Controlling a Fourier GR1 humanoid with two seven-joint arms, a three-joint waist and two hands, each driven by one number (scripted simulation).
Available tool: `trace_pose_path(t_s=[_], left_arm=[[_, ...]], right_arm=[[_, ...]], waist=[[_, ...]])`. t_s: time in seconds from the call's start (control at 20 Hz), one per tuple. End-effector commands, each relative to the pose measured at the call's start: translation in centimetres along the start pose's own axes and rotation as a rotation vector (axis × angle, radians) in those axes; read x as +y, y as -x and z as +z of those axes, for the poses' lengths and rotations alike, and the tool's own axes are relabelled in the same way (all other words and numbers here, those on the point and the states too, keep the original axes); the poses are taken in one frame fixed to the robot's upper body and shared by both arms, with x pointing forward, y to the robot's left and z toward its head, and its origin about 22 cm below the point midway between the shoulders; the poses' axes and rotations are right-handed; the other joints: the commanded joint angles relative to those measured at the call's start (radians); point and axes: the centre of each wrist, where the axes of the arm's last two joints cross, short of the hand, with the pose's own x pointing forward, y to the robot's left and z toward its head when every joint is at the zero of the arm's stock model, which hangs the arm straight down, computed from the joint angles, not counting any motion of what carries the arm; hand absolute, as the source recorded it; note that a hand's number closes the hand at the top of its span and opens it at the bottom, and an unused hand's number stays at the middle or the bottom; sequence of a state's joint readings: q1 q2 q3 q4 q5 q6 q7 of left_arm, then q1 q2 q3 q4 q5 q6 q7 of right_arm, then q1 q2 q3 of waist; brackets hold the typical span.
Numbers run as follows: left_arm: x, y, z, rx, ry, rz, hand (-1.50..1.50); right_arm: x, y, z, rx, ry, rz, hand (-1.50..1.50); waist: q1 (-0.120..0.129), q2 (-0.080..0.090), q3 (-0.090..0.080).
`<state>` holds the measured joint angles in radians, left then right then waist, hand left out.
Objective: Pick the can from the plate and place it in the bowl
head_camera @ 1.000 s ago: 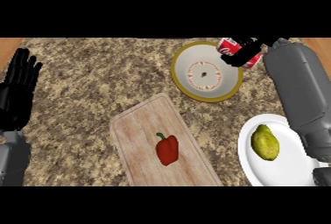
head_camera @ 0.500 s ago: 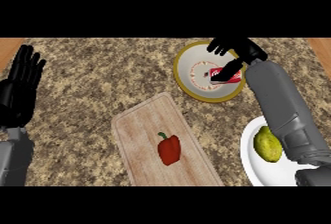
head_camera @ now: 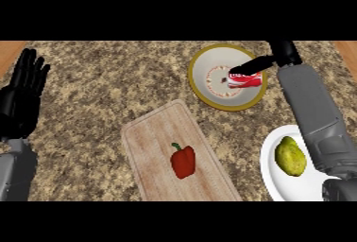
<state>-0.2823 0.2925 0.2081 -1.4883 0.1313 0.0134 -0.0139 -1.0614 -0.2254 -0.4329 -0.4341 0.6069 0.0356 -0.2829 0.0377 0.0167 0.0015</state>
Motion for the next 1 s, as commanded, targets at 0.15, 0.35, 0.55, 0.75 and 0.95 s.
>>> trace_pose_path(t_s=[0.15,0.35,0.55,0.75,0.95], left_arm=[[-0.8,-1.3,-0.9,-0.014,0.016,0.017,0.0],[1.1,-0.4,-0.5,0.01,-0.008,0.015,0.0],[0.2,-0.9,-1.0,-0.012,0.0,-0.009,0.0],[-0.6,-0.3,0.0,0.002,0.034,0.005,0.0],[-1.2,-0.6,-0.5,-0.025,0.016,0.019,0.0]], right_arm=[[-7.6,2.5,1.6,0.043,0.238,-0.116,-1.5],[-13.8,4.7,4.4,0.045,0.29,-0.192,-1.5],[-17.8,6.9,7.6,0.037,0.299,-0.223,-1.5],[-19.1,9.0,10.1,0.028,0.316,-0.237,-1.5],[-21.5,9.7,12.2,0.023,0.313,-0.253,-1.5]], waist=[[0.001,0.002,0.001],[0.004,0.007,0.001],[0.008,0.012,0.003],[0.018,0.011,0.004],[0.027,0.021,0.006]])
